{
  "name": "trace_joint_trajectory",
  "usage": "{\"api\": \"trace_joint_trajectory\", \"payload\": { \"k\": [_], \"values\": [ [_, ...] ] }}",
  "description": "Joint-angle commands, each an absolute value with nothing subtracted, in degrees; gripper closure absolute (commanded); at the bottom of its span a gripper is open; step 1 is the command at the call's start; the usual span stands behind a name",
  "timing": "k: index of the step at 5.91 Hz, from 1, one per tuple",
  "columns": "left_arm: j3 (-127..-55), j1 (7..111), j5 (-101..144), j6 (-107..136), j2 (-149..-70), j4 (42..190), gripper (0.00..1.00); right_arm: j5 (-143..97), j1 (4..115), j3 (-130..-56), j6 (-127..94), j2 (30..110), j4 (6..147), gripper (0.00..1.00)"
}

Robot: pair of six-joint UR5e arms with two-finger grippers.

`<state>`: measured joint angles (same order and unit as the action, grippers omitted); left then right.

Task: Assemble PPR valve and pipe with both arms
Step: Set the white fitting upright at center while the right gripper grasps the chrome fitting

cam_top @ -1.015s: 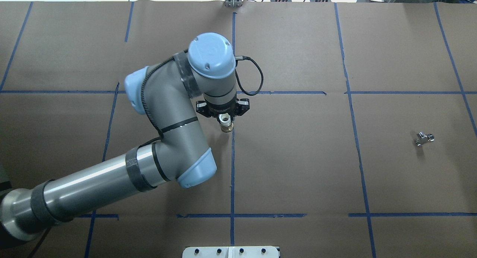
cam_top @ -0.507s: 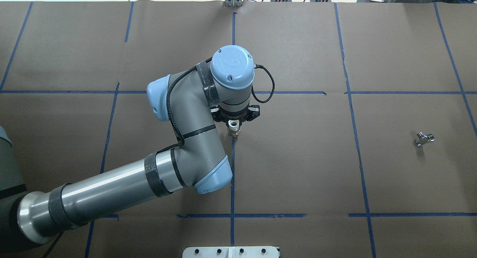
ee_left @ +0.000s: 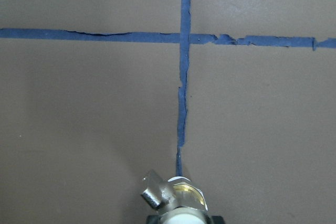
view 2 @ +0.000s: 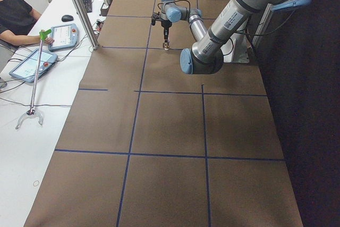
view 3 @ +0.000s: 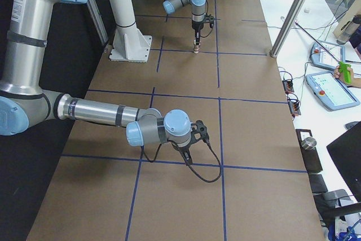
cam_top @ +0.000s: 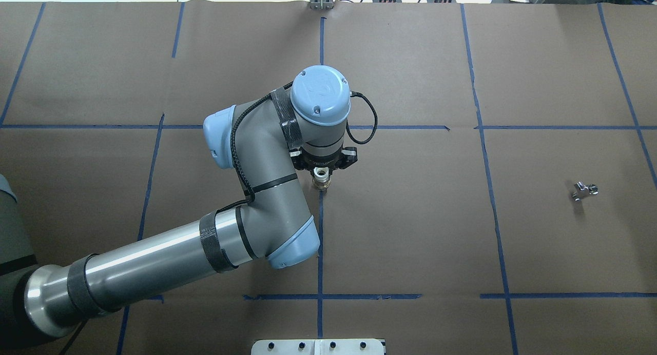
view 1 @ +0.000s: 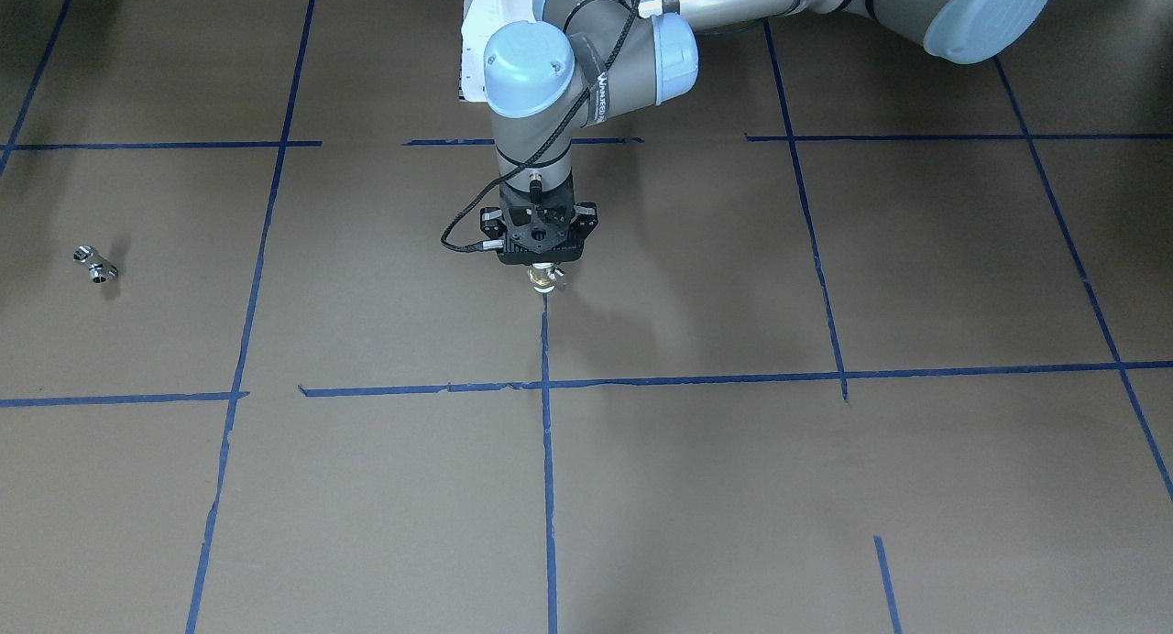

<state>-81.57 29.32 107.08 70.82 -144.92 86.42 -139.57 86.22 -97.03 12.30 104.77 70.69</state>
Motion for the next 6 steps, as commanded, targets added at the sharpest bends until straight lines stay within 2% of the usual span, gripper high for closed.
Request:
{"api": "trace_joint_trajectory", "payload": {
  "k": [1, 2, 4, 5, 6],
  "values": [
    [-81.6, 29.3, 107.1, 70.8, -144.7, 86.7, 0.11, -139.6, 86.2, -97.0, 12.3, 104.8, 70.7, 0.00],
    [-81.7, 29.3, 107.1, 70.8, -144.7, 87.1, 0.01, -139.6, 86.1, -97.0, 12.3, 104.8, 70.7, 0.00],
    [-86.0, 29.8, 107.4, 71.7, -144.6, 86.3, 0.00, -139.5, 80.7, -97.4, 2.3, 104.7, 67.6, 0.00],
    [-91.5, 30.7, 107.7, 73.7, -140.8, 86.1, 0.00, -139.0, 75.0, -97.6, -12.9, 104.4, 57.2, 0.00],
    [-98.7, 31.1, 107.7, 73.7, -135.1, 86.1, 0.00, -138.7, 70.2, -97.7, -24.9, 102.9, 53.1, 0.00]
  ]
}}
